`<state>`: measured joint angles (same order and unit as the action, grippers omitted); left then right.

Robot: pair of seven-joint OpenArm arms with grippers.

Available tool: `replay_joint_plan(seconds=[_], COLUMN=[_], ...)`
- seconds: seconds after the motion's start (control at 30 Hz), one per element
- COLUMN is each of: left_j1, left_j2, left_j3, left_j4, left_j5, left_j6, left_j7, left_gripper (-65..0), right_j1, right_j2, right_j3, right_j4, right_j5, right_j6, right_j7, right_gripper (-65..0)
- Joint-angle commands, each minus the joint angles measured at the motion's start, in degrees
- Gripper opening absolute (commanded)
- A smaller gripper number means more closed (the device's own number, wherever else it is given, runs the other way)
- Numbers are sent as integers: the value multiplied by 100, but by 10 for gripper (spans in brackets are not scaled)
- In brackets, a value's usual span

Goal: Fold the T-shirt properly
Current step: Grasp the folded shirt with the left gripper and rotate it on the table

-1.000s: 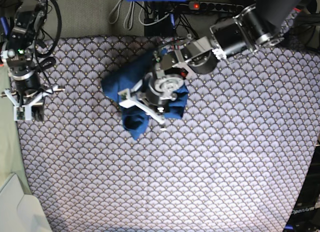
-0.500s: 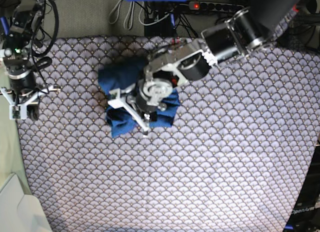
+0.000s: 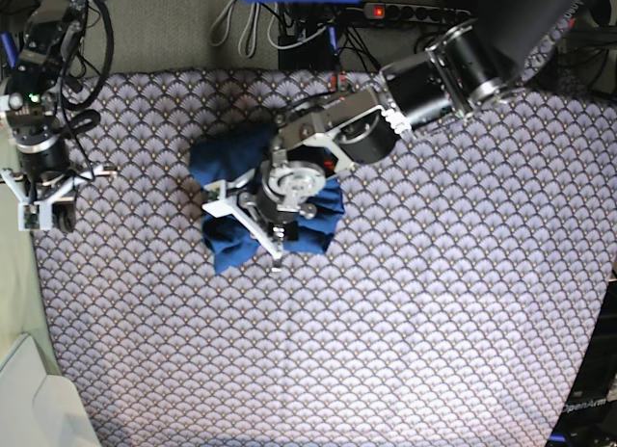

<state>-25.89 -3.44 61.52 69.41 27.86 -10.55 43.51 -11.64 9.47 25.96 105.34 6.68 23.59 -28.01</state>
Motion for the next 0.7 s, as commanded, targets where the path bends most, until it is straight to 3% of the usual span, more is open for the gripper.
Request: replay_joint_plan(seconds=[0.0,0.1,0.17,0.57,0.67], left_j1=[-158,-220,-334,-615,-668], left_j2=[76,76,85,120,111], left_j3=[-108,-143,-143,-160,-459], left_j4=[97,105,105,97,97], left_j5=[-82,-337,-399,-654,-654], left_j6=[74,74,74,92,110], left_j7=[85,128,172,339,401], left_gripper=[-519,-366,-296,-281,-282], right_j1=[52,61,61,61,61], right_j2=[68,68,68,68,68], right_j3=[11,11,2,-15,-15], right_j4=[90,90,90,81,81], right_j5=[58,58,58,58,58], right_j6=[1,1,1,1,1], right_j7=[142,142,142,142,142], right_gripper=[-650,-650,-650,-650,-650])
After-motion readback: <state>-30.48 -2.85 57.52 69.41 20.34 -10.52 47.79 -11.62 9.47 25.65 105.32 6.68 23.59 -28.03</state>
